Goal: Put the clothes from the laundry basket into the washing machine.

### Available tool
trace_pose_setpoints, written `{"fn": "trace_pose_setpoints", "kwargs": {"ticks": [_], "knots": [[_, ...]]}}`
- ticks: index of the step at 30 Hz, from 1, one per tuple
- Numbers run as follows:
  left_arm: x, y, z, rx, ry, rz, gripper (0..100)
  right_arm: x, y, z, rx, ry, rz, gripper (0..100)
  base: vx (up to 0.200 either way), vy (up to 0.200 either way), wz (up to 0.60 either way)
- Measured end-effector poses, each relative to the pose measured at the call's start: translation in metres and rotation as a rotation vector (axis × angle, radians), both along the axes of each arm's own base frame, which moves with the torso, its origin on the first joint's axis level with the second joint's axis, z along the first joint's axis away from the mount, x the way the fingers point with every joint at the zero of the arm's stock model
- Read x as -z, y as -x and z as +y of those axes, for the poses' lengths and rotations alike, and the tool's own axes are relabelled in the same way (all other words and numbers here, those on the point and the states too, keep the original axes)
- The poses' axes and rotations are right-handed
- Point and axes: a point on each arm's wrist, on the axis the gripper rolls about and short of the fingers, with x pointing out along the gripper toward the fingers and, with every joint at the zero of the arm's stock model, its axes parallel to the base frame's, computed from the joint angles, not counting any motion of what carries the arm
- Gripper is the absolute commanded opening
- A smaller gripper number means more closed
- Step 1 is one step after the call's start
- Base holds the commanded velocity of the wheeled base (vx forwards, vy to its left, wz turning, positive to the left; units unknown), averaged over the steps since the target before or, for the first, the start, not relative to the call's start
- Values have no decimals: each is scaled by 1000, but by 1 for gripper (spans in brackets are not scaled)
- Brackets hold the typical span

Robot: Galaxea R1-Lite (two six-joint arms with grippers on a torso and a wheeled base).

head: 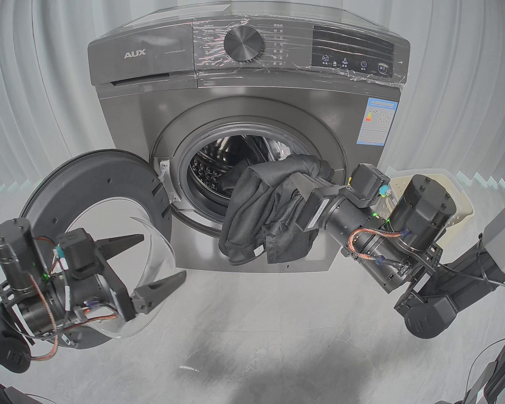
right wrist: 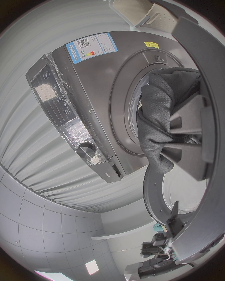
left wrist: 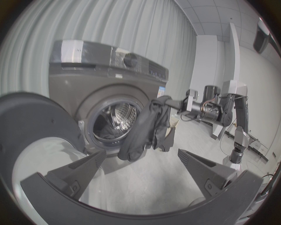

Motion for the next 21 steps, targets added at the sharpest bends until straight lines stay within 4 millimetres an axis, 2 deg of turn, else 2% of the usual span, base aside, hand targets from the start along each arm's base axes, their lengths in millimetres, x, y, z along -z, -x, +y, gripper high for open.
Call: {"fn": "trace_pose_setpoints", "kwargs": {"ticks": [7, 21], "knots": [[31, -22, -22, 40, -48, 116, 100, 0, -1, 1, 2, -2, -1, 0, 0, 0, 0], [66, -50, -48, 49, -51, 195, 100, 0, 0, 3, 10, -4, 3, 0, 0, 0, 0]]}}
